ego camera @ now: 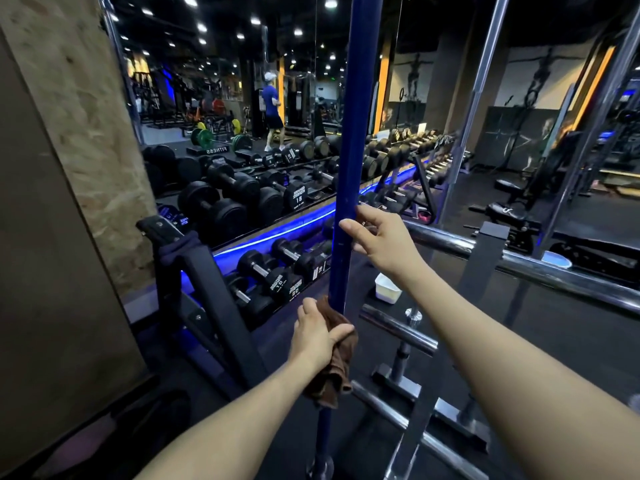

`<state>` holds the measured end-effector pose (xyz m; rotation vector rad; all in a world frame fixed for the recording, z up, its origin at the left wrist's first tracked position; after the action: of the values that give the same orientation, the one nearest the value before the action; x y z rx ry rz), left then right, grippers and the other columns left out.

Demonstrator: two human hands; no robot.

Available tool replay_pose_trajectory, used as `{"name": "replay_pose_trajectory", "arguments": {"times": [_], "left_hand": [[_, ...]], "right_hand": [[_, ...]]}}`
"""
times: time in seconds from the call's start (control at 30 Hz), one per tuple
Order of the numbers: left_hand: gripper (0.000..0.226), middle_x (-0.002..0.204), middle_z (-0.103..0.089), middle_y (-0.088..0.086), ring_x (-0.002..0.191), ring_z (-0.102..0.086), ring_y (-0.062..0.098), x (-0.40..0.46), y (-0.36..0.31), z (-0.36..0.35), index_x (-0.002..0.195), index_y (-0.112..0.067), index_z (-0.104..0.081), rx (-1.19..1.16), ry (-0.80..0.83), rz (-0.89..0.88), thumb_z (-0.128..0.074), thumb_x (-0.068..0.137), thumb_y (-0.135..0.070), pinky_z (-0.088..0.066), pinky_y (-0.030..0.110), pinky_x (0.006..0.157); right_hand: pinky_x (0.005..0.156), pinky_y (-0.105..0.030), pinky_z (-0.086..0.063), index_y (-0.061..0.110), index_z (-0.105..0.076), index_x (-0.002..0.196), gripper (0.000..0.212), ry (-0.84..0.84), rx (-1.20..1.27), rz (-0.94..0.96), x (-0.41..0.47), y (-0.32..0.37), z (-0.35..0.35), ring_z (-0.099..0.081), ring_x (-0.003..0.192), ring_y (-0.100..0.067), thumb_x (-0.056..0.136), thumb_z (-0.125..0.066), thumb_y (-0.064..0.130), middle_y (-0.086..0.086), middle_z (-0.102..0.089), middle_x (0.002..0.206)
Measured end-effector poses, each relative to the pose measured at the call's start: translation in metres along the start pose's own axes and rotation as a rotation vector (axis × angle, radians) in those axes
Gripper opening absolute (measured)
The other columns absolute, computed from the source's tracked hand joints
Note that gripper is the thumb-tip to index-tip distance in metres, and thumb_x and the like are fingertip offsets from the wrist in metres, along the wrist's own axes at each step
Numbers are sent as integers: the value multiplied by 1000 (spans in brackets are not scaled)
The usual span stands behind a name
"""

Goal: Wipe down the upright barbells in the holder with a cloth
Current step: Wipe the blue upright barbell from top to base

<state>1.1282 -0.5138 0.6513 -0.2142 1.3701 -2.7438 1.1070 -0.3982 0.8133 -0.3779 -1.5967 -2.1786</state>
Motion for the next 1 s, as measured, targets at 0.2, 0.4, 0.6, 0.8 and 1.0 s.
{"name": "replay_pose_trajectory", "arguments": {"times": [0.2, 0.4, 0.6, 0.8, 1.0], "left_hand": [[67, 124, -45, 12, 116, -50, 29, 3, -1, 2, 117, -7, -40, -103, 4, 93, -81, 71, -33, -40, 36, 100], [64, 120, -54, 8, 108, -57, 22, -2, -10, 21, 115, -13, -44, -215, -41, 68, -84, 65, -18, -45, 37, 98], [51, 115, -59, -2, 105, -57, 13, -5, -28, 32, 120, -17, -53, -161, -172, -162, -77, 76, -23, -43, 28, 94], [48, 118, -55, 3, 109, -55, 21, 7, -32, 30, 120, -16, -50, -67, -117, -238, -73, 80, -29, -43, 38, 95], [43, 114, -57, 5, 107, -56, 25, 18, -34, 27, 108, -14, -47, 36, -135, -299, -72, 78, -32, -45, 40, 91]], "right_hand": [[80, -56, -54, 19, -67, 96, 8, 46, -21, -16, -4, -15, -3, -58, 76, -23, 91, -62, 14, -23, -67, 90], [74, -53, -55, 9, -66, 102, 12, 71, -31, 12, -8, -14, -7, -61, 70, -38, 91, -62, 12, -29, -66, 93], [71, -48, -57, 24, -65, 97, 9, 40, -48, 67, -8, -22, -9, -64, 71, -33, 90, -64, 20, -15, -70, 83], [67, -47, -53, 30, -64, 92, 15, 46, 24, 82, -4, -31, -11, -57, 72, -25, 92, -61, 15, -2, -65, 82], [61, -47, -50, 16, -64, 93, 12, 8, 139, 153, -11, -28, -12, -49, 77, -22, 94, -56, 8, -3, -59, 78]]}}
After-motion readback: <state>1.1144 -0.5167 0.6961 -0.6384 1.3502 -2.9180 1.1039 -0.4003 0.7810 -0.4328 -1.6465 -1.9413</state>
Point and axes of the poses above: each hand's wrist, its own x-axis towards the middle knuckle, its own z-axis out of the back of the hand, y = z × x, the point moved 7 cm from there along x, towards the middle knuckle
